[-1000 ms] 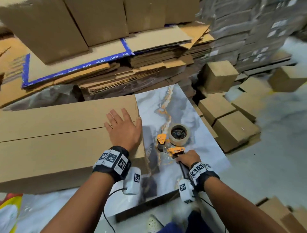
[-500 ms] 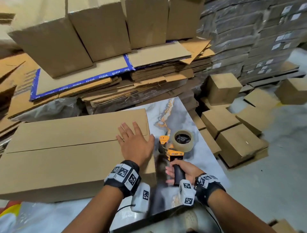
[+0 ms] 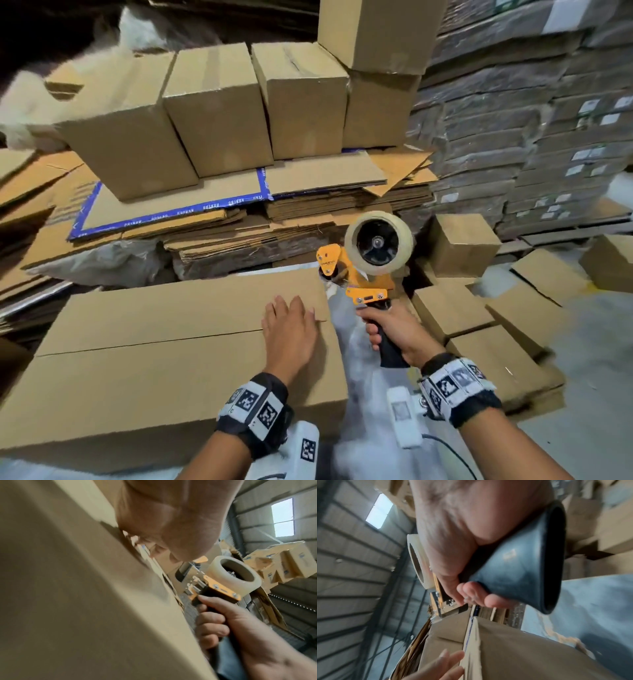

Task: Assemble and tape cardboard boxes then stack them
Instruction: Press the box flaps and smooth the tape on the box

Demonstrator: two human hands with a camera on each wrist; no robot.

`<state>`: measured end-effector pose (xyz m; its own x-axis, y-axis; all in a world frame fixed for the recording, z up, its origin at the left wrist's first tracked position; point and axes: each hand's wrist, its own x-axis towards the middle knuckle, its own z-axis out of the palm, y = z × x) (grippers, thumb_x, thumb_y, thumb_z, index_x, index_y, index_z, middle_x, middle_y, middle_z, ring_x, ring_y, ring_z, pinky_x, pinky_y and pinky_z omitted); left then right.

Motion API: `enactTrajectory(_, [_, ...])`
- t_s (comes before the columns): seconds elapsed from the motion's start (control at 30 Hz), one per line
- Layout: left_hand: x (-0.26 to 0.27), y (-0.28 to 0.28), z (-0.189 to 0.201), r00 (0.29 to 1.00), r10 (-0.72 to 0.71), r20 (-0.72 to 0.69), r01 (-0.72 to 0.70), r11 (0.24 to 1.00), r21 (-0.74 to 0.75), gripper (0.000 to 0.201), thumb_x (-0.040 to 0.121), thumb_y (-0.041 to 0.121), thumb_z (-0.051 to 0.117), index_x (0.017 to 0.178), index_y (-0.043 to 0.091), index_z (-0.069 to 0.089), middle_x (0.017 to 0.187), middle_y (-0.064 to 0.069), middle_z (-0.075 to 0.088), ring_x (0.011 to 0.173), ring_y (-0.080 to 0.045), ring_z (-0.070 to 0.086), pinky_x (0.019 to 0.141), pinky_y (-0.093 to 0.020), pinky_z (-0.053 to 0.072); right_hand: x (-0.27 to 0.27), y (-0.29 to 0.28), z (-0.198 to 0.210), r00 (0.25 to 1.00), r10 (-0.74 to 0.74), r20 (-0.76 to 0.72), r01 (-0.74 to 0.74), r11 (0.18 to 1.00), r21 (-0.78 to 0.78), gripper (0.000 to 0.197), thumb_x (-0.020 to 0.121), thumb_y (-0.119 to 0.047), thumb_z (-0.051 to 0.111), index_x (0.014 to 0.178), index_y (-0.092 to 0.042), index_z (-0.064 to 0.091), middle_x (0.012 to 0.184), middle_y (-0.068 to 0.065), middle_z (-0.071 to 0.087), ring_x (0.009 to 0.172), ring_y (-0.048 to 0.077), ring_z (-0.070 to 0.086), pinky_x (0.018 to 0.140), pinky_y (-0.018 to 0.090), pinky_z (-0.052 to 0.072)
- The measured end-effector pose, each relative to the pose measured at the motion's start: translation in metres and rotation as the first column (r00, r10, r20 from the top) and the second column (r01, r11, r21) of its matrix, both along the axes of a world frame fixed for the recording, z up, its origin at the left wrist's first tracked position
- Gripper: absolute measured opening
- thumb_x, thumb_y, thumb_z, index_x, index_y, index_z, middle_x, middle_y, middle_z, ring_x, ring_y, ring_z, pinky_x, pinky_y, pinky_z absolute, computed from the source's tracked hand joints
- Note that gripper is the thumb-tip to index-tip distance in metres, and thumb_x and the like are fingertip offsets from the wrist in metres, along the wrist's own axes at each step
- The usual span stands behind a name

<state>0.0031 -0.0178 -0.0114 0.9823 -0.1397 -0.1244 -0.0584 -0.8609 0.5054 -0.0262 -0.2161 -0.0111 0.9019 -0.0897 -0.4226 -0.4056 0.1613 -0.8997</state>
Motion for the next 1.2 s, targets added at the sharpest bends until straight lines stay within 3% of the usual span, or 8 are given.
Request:
enactTrajectory(0.6, [0.018,0.329,-0.004,0.9,0.433,-0.055,-0.382,0.842,0.38,0.074,0.103,0.063,0.024,0.162,0.023,0.007,0.168,-0.018,-0.004,0.154,-0.041,-0.001,0.12,-0.063,0.01,0.086,0.192,0.078,0.772,0.63,0.083,-0.433,0.617,-0.658,0.028,0.084,-0.025,0.075,0.064,-0.019,0.058,0.053,-0.005,0.053,0.047,0.012,0.043,0.055,0.03,0.037])
enactTrajectory(0.7, [0.013,0.337,-0.012,0.923,0.383,-0.032,-0.358,0.888,0.288,0.069,0.105,0.058,0.025,0.161,0.02,0.012,0.168,-0.019,-0.003,0.154,-0.04,-0.005,0.12,-0.06,0.004,0.094,0.237,0.081,0.729,0.679,0.082,-0.454,0.571,-0.684,0.03,0.085,-0.025,0.075,0.062,-0.019,0.056,0.052,-0.004,0.055,0.042,0.007,0.044,0.048,0.028,0.038])
enactTrajectory(0.8, [0.013,0.355,0.001,0.871,0.486,0.068,-0.468,0.865,-0.18,0.047,0.105,0.042,0.04,0.131,0.007,0.057,0.142,-0.026,0.049,0.14,-0.044,0.037,0.112,-0.054,0.029,0.098,0.274,0.082,0.709,0.7,0.082,-0.461,0.548,-0.698,0.031,0.083,-0.035,0.077,0.065,-0.018,0.059,0.057,0.0,0.058,0.044,0.013,0.047,0.049,0.029,0.037])
enactTrajectory(0.83, [0.013,0.359,0.01,0.832,0.553,0.04,-0.484,0.759,-0.435,0.038,0.104,0.038,0.044,0.111,0.007,0.064,0.118,-0.023,0.062,0.121,-0.043,0.055,0.1,-0.051,0.04,0.099,0.285,0.082,0.704,0.704,0.089,-0.461,0.549,-0.697,0.033,0.082,-0.037,0.078,0.064,-0.018,0.059,0.056,0.0,0.058,0.044,0.014,0.047,0.05,0.028,0.037])
enactTrajectory(0.9, [0.01,0.361,0.034,0.766,0.559,-0.319,-0.536,0.281,-0.796,0.027,0.104,0.032,0.05,0.099,0.009,0.065,0.092,-0.015,0.065,0.088,-0.035,0.066,0.078,-0.044,0.054,0.101,0.306,0.082,0.697,0.709,0.109,-0.461,0.56,-0.688,0.034,0.083,-0.034,0.078,0.062,-0.018,0.058,0.055,0.0,0.057,0.046,0.016,0.048,0.051,0.03,0.038])
enactTrajectory(1.0, [0.012,0.37,0.049,0.774,0.124,-0.62,-0.579,-0.255,-0.774,0.031,0.102,0.029,0.051,0.112,0.004,0.068,0.105,-0.021,0.067,0.087,-0.033,0.069,0.059,-0.041,0.063,0.103,0.333,0.081,0.683,0.72,0.119,-0.479,0.565,-0.671,0.026,0.085,-0.026,0.077,0.069,-0.014,0.06,0.056,0.002,0.058,0.047,0.019,0.049,0.051,0.033,0.04])
enactTrajectory(1.07, [0.015,0.383,0.045,0.814,0.003,-0.581,-0.523,-0.431,-0.735,0.029,0.092,0.022,0.061,0.105,-0.001,0.072,0.111,-0.018,0.06,0.097,-0.032,0.063,0.068,-0.047,0.064,0.104,0.347,0.08,0.665,0.739,0.11,-0.496,0.547,-0.674,0.03,0.085,-0.029,0.077,0.072,-0.008,0.06,0.056,0.001,0.057,0.048,0.019,0.048,0.051,0.031,0.039])
enactTrajectory(1.2, [0.018,0.398,0.038,0.816,-0.005,-0.578,-0.496,-0.52,-0.696,0.035,0.083,0.01,0.066,0.114,-0.005,0.064,0.114,-0.029,0.067,0.091,-0.034,0.074,0.084,-0.044,0.058,0.105,0.368,0.081,0.653,0.751,0.098,-0.521,0.539,-0.662,0.038,0.083,-0.037,0.079,0.079,-0.003,0.064,0.057,0.0,0.058,0.048,0.019,0.049,0.05,0.031,0.04])
